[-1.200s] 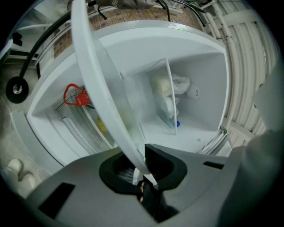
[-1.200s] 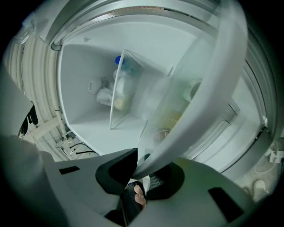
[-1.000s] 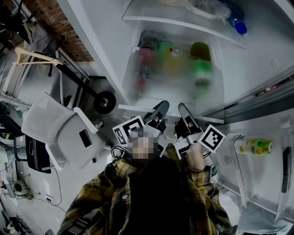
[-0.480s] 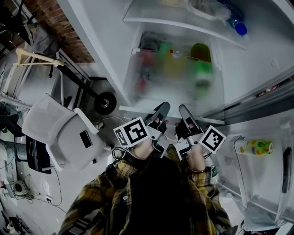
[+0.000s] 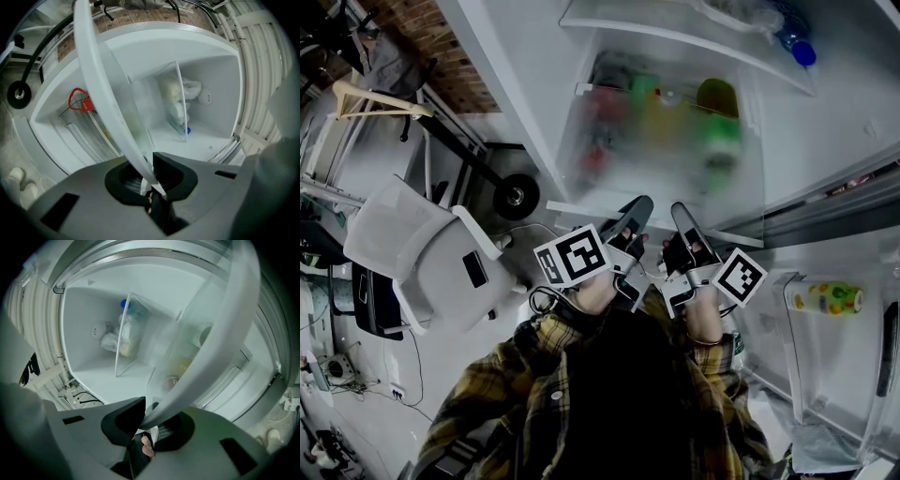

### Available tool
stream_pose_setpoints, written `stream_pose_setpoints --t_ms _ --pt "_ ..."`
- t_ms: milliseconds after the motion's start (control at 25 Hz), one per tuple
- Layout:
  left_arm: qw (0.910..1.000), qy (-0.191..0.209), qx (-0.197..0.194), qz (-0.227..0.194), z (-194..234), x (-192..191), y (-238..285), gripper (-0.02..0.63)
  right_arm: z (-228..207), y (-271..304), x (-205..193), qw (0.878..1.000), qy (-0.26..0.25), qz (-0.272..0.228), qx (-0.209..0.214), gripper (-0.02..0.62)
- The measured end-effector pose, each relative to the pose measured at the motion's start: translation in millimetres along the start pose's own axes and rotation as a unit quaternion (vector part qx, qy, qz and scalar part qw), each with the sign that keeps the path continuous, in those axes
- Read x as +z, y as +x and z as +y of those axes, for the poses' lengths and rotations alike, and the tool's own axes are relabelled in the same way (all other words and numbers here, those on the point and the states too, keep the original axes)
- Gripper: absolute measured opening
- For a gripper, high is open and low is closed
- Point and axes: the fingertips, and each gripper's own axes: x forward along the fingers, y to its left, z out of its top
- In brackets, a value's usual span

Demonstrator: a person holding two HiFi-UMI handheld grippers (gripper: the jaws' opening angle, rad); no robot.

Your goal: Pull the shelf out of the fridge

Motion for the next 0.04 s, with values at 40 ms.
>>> stream_pose_setpoints --t_ms 40 --pt "1.0 0.002 -0.003 0.002 -2.4 0.7 3.7 0.049 -0.6 -0.7 4.3 1.0 -0.003 -0.003 -0.004 0.061"
